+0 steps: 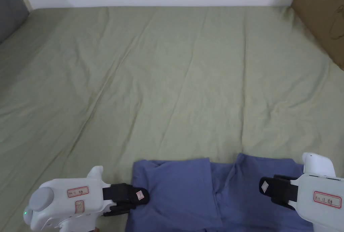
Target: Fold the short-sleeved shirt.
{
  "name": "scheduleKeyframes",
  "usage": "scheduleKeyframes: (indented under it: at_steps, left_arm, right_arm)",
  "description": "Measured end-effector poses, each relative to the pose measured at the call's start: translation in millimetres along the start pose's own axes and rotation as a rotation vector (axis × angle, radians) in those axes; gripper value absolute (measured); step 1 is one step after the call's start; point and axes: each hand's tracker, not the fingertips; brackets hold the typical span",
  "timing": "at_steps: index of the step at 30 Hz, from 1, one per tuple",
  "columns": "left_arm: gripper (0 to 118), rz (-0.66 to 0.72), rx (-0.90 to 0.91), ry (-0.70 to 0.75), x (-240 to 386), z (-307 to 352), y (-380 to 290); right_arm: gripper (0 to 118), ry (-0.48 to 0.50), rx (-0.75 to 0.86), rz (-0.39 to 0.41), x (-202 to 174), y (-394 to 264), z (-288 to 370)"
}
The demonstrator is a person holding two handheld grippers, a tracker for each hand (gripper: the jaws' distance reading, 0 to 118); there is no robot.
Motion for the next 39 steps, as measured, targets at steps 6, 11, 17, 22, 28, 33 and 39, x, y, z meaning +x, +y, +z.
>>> scheduleKeyframes:
  at_steps: [6, 11, 17, 22, 28, 33, 39]
  left_arm:
    - [8, -0.077, 0.027, 0.019, 13, 41, 8]
    - [8, -0.144, 0.121, 0.194, 1, 107, 18]
    - [8, -0.065, 0.19, 0.319, -16, 165, 21]
    - [8, -0.123, 0.242, 0.331, 43, 154, 0]
    - [8, -0.296, 0.231, 0.249, 118, 132, 4]
    - [8, -0.409, 0.164, 0.219, 179, 79, -1]
    - [8, -0.478, 0.024, 0.215, 205, -21, -4]
  right_arm:
    - [1, -0.014, -0.003, 0.019, -5, 6, 1]
    - [0, 0.0, 0.001, 0.021, -7, 6, -1]
    - [0, 0.006, -0.012, 0.019, -3, 1, -8]
    - [0, 0.014, -0.009, -0.008, 4, -5, -9]
    - [0, 0.011, 0.019, -0.017, 13, -8, 4]
    - [1, 0.001, 0.063, -0.042, 29, -11, 21]
    - [0, -0.02, 0.095, -0.098, 56, -21, 35]
